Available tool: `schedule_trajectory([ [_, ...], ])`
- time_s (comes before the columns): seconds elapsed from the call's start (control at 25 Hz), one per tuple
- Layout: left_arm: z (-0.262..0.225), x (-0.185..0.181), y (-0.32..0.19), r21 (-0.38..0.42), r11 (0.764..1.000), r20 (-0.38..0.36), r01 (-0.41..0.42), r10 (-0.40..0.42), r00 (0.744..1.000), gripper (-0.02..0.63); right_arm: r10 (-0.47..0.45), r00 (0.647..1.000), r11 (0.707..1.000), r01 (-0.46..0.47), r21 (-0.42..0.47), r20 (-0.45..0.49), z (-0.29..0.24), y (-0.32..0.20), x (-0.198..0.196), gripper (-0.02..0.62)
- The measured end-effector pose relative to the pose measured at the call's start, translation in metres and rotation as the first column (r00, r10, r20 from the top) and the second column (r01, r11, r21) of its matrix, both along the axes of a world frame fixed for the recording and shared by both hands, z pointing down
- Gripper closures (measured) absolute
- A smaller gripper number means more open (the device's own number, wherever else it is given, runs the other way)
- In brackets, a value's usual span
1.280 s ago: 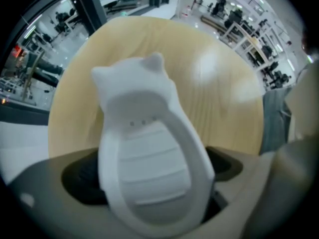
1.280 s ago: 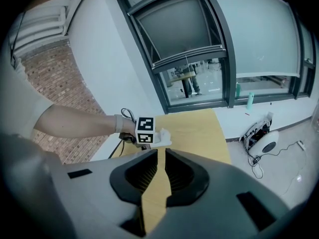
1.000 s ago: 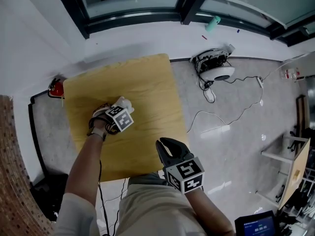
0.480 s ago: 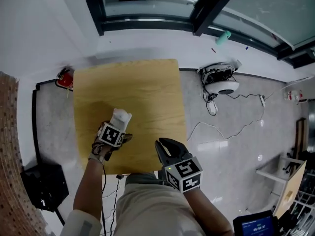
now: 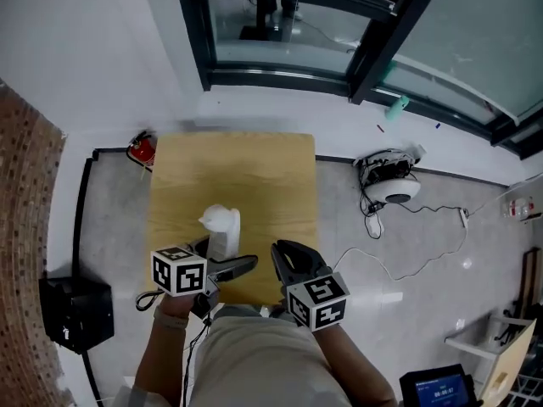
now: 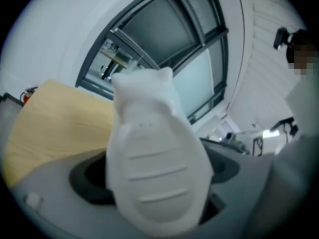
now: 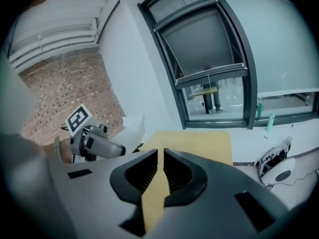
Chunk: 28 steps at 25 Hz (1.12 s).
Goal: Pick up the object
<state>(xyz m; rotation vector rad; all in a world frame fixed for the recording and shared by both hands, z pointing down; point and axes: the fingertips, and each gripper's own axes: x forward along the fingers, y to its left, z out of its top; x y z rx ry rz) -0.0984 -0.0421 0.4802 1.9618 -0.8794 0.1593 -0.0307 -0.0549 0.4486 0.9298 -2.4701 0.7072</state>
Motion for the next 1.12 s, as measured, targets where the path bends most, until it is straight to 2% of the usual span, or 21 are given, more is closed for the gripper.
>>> schedule_trajectory([
  [0.08, -0.034, 0.008, 0.001, 0.028, 0.998, -0.129, 0.065, -0.06, 0.99, 0.069, 0.015, 0.999, 0.999, -0.017, 0.044, 0.031, -0.019, -0.006, 0.006, 0.565],
  [0.12, -0.051, 0.012, 0.0, 0.04, 0.994, -0.211, 0.099, -0.088, 0.974, 0.069, 0.026, 0.998, 0.998, -0.029, 0.06, 0.05, -0.027, -0.011, 0.009, 0.565],
  [0.2, -0.083, 0.018, -0.002, 0.063, 0.987, -0.365, 0.149, -0.116, 0.924, 0.069, 0.055, 0.994, 0.996, -0.062, 0.068, 0.1, -0.041, -0.02, 0.012, 0.565],
  [0.28, -0.108, 0.023, -0.003, 0.077, 0.982, -0.473, 0.17, -0.114, 0.874, 0.069, 0.087, 0.984, 0.993, -0.097, 0.06, 0.153, -0.053, -0.029, 0.015, 0.566],
  [0.4, -0.133, 0.032, 0.002, 0.064, 0.979, -0.554, 0.193, -0.126, 0.823, 0.069, 0.11, 0.975, 0.99, -0.125, 0.07, 0.192, -0.071, -0.041, 0.02, 0.565],
  [0.56, -0.162, 0.049, 0.013, 0.135, 0.97, -0.611, 0.204, -0.08, 0.788, 0.068, 0.11, 0.97, 0.984, -0.137, 0.112, 0.219, -0.085, -0.043, 0.031, 0.565],
  [0.6, -0.167, 0.05, 0.013, 0.147, 0.967, -0.639, 0.208, -0.067, 0.767, 0.067, 0.108, 0.969, 0.982, -0.139, 0.13, 0.221, -0.088, -0.044, 0.032, 0.566],
  [0.76, -0.183, 0.047, 0.009, 0.16, 0.958, -0.755, 0.237, -0.036, 0.654, 0.067, 0.089, 0.971, 0.963, -0.14, 0.228, 0.223, -0.104, -0.046, 0.033, 0.565],
  [0.84, -0.188, 0.048, 0.01, 0.165, 0.954, -0.785, 0.248, -0.025, 0.618, 0.067, 0.077, 0.974, 0.953, -0.134, 0.273, 0.212, -0.109, -0.044, 0.033, 0.565],
  [0.92, -0.188, 0.049, 0.01, 0.17, 0.953, -0.794, 0.251, -0.019, 0.608, 0.067, 0.07, 0.976, 0.944, -0.131, 0.304, 0.206, -0.113, -0.042, 0.033, 0.565],
  [1.12, -0.185, 0.065, 0.001, 0.171, 0.96, -0.777, 0.222, -0.007, 0.629, 0.067, 0.073, 0.975, 0.934, -0.14, 0.329, 0.209, -0.115, -0.043, 0.037, 0.566],
])
